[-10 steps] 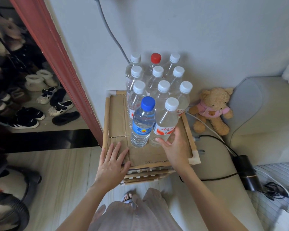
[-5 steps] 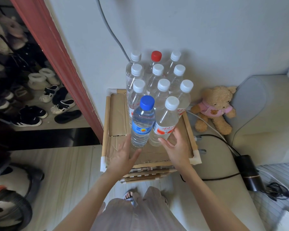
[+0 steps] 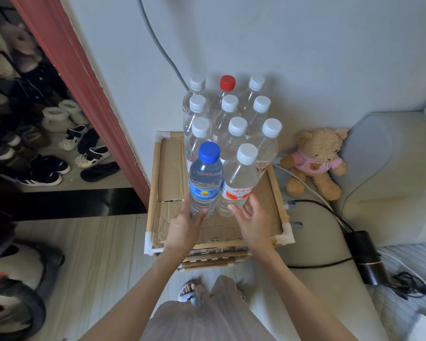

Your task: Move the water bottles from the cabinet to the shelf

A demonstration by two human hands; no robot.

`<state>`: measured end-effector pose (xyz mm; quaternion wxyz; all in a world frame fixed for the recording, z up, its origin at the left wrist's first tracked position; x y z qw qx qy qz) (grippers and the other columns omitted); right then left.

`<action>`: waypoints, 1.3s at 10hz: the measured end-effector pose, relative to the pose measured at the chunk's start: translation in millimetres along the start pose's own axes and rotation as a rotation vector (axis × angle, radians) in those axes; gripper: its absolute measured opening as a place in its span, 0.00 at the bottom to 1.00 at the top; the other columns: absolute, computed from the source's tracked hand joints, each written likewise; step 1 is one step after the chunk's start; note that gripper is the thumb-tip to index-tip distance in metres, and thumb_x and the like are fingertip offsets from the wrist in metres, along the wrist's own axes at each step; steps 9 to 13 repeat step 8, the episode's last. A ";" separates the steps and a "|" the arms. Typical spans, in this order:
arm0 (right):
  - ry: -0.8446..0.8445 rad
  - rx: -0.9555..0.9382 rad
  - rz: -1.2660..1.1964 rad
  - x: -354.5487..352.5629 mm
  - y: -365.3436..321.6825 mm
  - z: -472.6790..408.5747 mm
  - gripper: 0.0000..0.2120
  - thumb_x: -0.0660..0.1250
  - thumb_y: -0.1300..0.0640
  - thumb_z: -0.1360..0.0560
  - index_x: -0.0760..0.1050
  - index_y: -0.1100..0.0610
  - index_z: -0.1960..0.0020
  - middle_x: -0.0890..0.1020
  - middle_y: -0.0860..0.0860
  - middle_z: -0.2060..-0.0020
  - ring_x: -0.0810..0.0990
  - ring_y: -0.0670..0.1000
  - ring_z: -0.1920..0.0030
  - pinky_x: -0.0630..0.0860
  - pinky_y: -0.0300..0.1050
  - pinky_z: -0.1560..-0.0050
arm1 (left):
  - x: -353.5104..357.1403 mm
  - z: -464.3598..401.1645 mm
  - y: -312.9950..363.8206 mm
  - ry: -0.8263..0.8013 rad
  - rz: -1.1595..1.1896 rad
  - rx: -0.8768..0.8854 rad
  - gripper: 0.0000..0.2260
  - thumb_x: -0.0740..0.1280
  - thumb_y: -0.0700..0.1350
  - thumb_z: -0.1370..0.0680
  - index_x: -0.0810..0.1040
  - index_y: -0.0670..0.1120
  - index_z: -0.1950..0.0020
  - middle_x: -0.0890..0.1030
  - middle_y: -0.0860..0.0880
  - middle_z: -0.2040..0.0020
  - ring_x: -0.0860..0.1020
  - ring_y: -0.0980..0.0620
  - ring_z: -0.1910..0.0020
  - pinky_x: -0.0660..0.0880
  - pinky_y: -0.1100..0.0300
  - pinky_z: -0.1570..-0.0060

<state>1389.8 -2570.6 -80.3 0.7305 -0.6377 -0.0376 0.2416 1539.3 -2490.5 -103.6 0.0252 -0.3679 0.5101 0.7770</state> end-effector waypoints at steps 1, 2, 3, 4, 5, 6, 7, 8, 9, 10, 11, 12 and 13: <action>-0.014 0.008 0.024 0.5 1.0 -0.9 0.26 0.67 0.56 0.27 0.64 0.51 0.31 0.77 0.46 0.39 0.74 0.40 0.40 0.69 0.33 0.39 | 0.8 1.8 1.9 0.007 0.003 0.010 0.24 0.58 0.55 0.23 0.56 0.51 0.29 0.72 0.49 0.71 0.74 0.47 0.68 0.68 0.55 0.63; -0.020 0.006 0.040 0.2 0.6 -0.4 0.27 0.67 0.54 0.27 0.62 0.50 0.31 0.75 0.41 0.41 0.73 0.38 0.42 0.66 0.28 0.44 | 0.3 1.4 1.6 -0.009 -0.005 0.018 0.25 0.58 0.55 0.23 0.56 0.50 0.29 0.76 0.45 0.66 0.76 0.45 0.65 0.71 0.54 0.62; -0.026 0.017 0.051 0.0 0.3 -1.0 0.26 0.68 0.54 0.27 0.63 0.49 0.32 0.73 0.33 0.47 0.71 0.31 0.47 0.65 0.24 0.48 | -1.0 1.1 -0.9 -0.065 -0.065 0.028 0.25 0.56 0.56 0.23 0.53 0.51 0.29 0.80 0.41 0.55 0.78 0.41 0.58 0.73 0.51 0.59; -0.057 0.053 0.000 1.2 4.1 -2.1 0.27 0.69 0.55 0.28 0.63 0.49 0.32 0.74 0.42 0.41 0.71 0.39 0.40 0.68 0.39 0.39 | -7.6 4.6 -6.9 -0.071 -0.207 0.163 0.24 0.52 0.57 0.23 0.54 0.51 0.28 0.76 0.42 0.43 0.75 0.40 0.44 0.73 0.46 0.47; -0.097 0.046 0.006 2.1 4.2 0.6 0.28 0.69 0.55 0.28 0.62 0.48 0.32 0.73 0.41 0.39 0.69 0.33 0.41 0.67 0.41 0.38 | -19.3 12.8 -20.1 -0.030 -0.470 0.314 0.30 0.42 0.63 0.25 0.58 0.47 0.29 0.65 0.45 0.29 0.56 0.43 0.27 0.52 0.47 0.28; -0.110 0.052 0.012 0.7 6.8 1.5 0.29 0.68 0.56 0.27 0.60 0.48 0.30 0.72 0.42 0.36 0.68 0.37 0.38 0.67 0.45 0.36 | -23.7 20.2 -36.1 -0.004 -0.644 0.354 0.32 0.38 0.62 0.24 0.64 0.45 0.31 0.65 0.43 0.29 0.56 0.45 0.28 0.43 0.53 0.28; -0.091 0.109 0.003 -0.7 10.1 7.2 0.35 0.67 0.57 0.27 0.51 0.51 0.27 0.66 0.51 0.31 0.66 0.42 0.36 0.66 0.43 0.38 | -22.3 21.2 -44.0 0.007 -0.680 0.324 0.25 0.45 0.57 0.22 0.66 0.45 0.32 0.65 0.42 0.29 0.59 0.46 0.29 0.42 0.54 0.30; 0.031 0.129 -0.020 -15.0 1.5 10.4 0.35 0.66 0.60 0.26 0.49 0.52 0.27 0.64 0.53 0.30 0.67 0.46 0.36 0.66 0.43 0.40 | -20.3 19.7 -45.3 0.034 -0.633 0.306 0.23 0.50 0.53 0.24 0.68 0.45 0.33 0.67 0.42 0.30 0.61 0.45 0.30 0.43 0.53 0.30; 0.031 0.129 -0.020 -15.0 1.5 10.4 0.35 0.66 0.60 0.26 0.49 0.52 0.27 0.64 0.53 0.30 0.67 0.46 0.36 0.66 0.43 0.40 | -20.3 19.7 -45.3 0.034 -0.633 0.306 0.23 0.50 0.53 0.24 0.68 0.45 0.33 0.67 0.42 0.30 0.61 0.45 0.30 0.43 0.53 0.30; 0.031 0.129 -0.020 -15.0 1.5 10.4 0.35 0.66 0.60 0.26 0.49 0.52 0.27 0.64 0.53 0.30 0.67 0.46 0.36 0.66 0.43 0.40 | -20.3 19.7 -45.3 0.034 -0.633 0.306 0.23 0.50 0.53 0.24 0.68 0.45 0.33 0.67 0.42 0.30 0.61 0.45 0.30 0.43 0.53 0.30; 0.031 0.129 -0.020 -15.0 1.5 10.4 0.35 0.66 0.60 0.26 0.49 0.52 0.27 0.64 0.53 0.30 0.67 0.46 0.36 0.66 0.43 0.40 | -20.3 19.7 -45.3 0.034 -0.633 0.306 0.23 0.50 0.53 0.24 0.68 0.45 0.33 0.67 0.42 0.30 0.61 0.45 0.30 0.43 0.53 0.30; 0.031 0.129 -0.020 -15.0 1.5 10.4 0.35 0.66 0.60 0.26 0.49 0.52 0.27 0.64 0.53 0.30 0.67 0.46 0.36 0.66 0.43 0.40 | -20.3 19.7 -45.3 0.034 -0.633 0.306 0.23 0.50 0.53 0.24 0.68 0.45 0.33 0.67 0.42 0.30 0.61 0.45 0.30 0.43 0.53 0.30; 0.031 0.129 -0.020 -15.0 1.5 10.4 0.35 0.66 0.60 0.26 0.49 0.52 0.27 0.64 0.53 0.30 0.67 0.46 0.36 0.66 0.43 0.40 | -20.3 19.7 -45.3 0.034 -0.633 0.306 0.23 0.50 0.53 0.24 0.68 0.45 0.33 0.67 0.42 0.30 0.61 0.45 0.30 0.43 0.53 0.30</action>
Point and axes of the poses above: each hand's wrist, its own z-axis away from the middle knuckle, its own x-axis out of the palm, y = z × x, the point moved 6 cm from there along -z, towards the middle knuckle
